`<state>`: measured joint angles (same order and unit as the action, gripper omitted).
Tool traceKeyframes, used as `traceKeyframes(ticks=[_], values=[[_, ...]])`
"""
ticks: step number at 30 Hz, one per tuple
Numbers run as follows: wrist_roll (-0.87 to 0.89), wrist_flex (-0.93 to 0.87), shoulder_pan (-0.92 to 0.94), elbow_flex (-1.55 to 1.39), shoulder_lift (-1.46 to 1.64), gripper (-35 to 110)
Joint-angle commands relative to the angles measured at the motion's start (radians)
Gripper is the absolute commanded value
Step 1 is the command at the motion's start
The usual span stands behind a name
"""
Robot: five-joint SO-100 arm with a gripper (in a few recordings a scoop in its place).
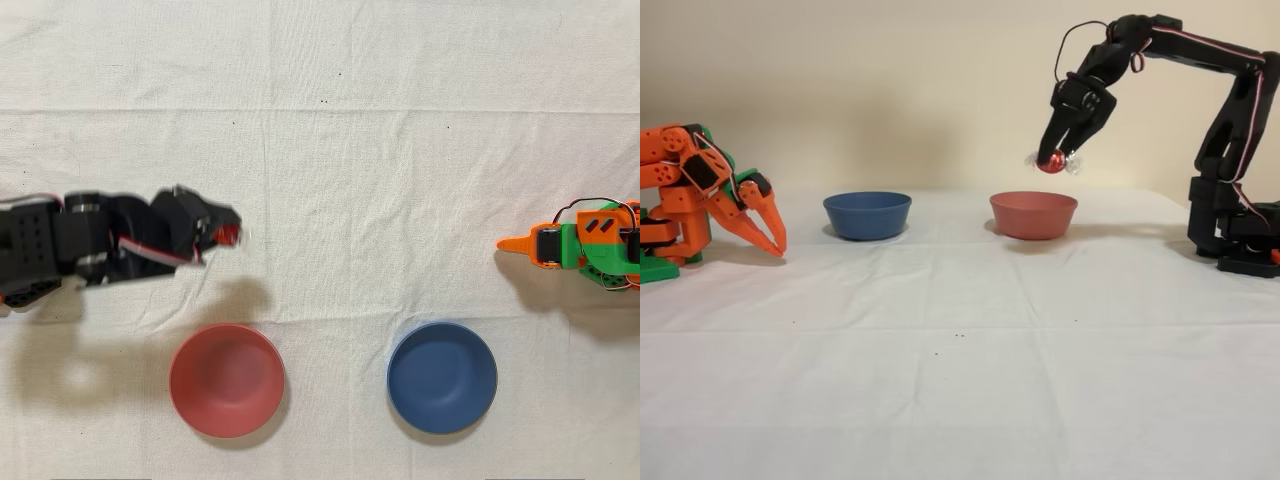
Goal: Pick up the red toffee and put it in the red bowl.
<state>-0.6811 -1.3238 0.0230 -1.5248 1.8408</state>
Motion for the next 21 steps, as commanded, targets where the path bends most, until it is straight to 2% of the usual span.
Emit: traceKeyframes(ticks=[1,11,21], values=[[-0.04,0.011,0.14,0.063,0.083,8],[-0.094,0.078,0.399,0.051,0.06,8],[-0.077,0.172,0.509,-0.018,-0.008,8]])
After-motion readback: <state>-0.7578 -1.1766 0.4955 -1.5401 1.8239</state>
